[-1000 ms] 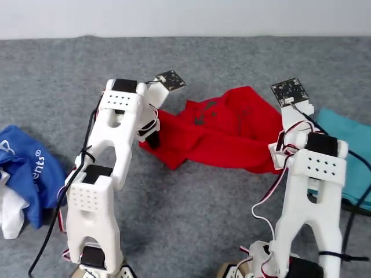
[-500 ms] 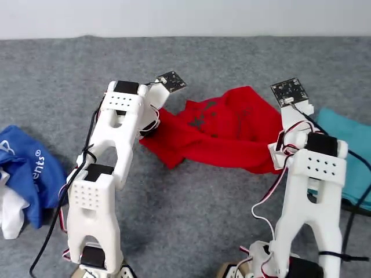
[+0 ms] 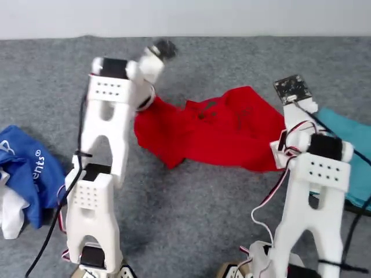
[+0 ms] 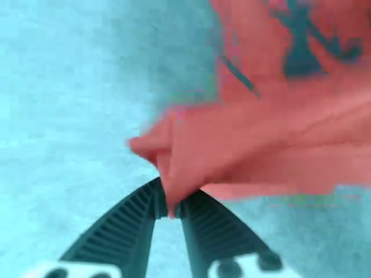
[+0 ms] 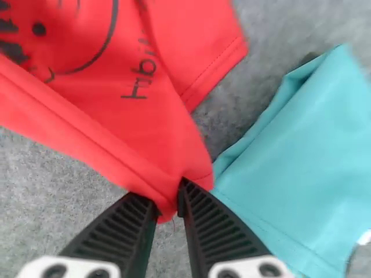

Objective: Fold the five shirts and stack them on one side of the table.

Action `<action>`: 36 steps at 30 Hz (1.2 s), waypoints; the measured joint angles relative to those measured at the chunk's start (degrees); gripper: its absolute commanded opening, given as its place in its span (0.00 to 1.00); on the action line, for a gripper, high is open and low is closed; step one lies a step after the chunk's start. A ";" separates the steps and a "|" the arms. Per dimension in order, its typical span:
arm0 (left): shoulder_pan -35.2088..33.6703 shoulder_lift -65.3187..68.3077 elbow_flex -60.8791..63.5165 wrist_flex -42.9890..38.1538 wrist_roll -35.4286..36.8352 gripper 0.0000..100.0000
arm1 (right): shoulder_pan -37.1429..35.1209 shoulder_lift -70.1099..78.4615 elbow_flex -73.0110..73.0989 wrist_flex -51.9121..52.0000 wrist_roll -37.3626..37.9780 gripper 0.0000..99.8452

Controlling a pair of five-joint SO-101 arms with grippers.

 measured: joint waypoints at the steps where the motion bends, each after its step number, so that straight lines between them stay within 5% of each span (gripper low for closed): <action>1: -0.70 -0.53 -2.81 0.09 1.85 0.00 | 0.00 -1.14 -0.88 0.53 0.00 0.01; 13: -2.20 -23.91 -8.97 0.53 11.08 0.00 | -1.14 -7.82 -16.44 3.08 0.09 0.01; 20: -2.29 -37.80 -9.58 0.53 13.71 0.00 | -6.68 -7.82 -28.31 -0.18 7.56 0.01; 36: -2.64 -56.62 -10.46 -9.23 3.08 0.00 | -8.26 -11.34 -34.20 -17.41 21.01 0.01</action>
